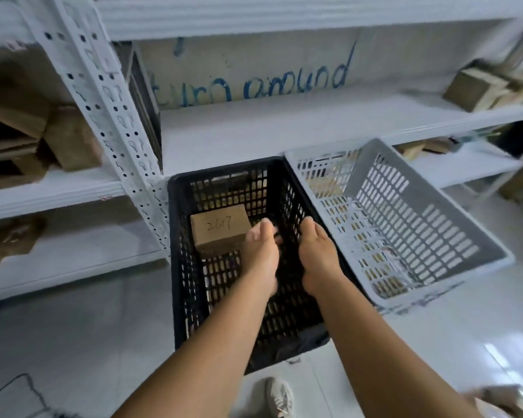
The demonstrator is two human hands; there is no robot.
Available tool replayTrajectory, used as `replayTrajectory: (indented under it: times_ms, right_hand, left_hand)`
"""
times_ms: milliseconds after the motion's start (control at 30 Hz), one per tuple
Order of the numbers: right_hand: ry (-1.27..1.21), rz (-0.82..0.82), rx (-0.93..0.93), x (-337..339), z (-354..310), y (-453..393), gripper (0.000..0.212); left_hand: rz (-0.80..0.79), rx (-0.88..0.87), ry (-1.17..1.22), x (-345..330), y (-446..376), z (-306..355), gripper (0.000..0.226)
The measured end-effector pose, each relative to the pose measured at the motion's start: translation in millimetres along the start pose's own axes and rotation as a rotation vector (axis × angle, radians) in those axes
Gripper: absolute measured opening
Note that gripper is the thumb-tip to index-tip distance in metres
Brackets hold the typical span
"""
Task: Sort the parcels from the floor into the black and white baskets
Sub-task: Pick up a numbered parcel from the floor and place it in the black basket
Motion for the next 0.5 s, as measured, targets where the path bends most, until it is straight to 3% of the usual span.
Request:
replayTrajectory:
  times_ms: [67, 133, 267, 500]
  right_hand:
    - [0.000, 0.058, 0.039, 25.5, -2.0, 18.1, 0.039]
    - [0.009, 0.113, 0.048, 51.8, -1.5, 32.1, 0.027]
    - [-0.046, 0.238, 0.007, 104.3, 6.5, 54.1, 0.044]
    - [-0.260, 0.448, -0.035, 185.7, 33.9, 82.6, 0.033]
  left_hand:
    - [-0.068, -0.015, 0.022, -16.4, 22.4, -4.1, 0.018]
    - [-0.144, -0.024, 0.006, -33.6, 42.7, -10.7, 0.021]
    - [-0.285, -0.012, -0.026, -66.0, 78.2, -29.2, 0.025]
    - [-0.453, 0.032, -0.159, -121.2, 122.0, -75.6, 0.024]
Point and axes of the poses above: each hand's wrist, its own y-axis away from the middle knuckle, its own x-axis out of the back of the hand, z = x × y, the point moved 2 cm from there along -y, towards the middle knuckle, and after that the axes turned 1 degree about -z, right-handed, at the moved point
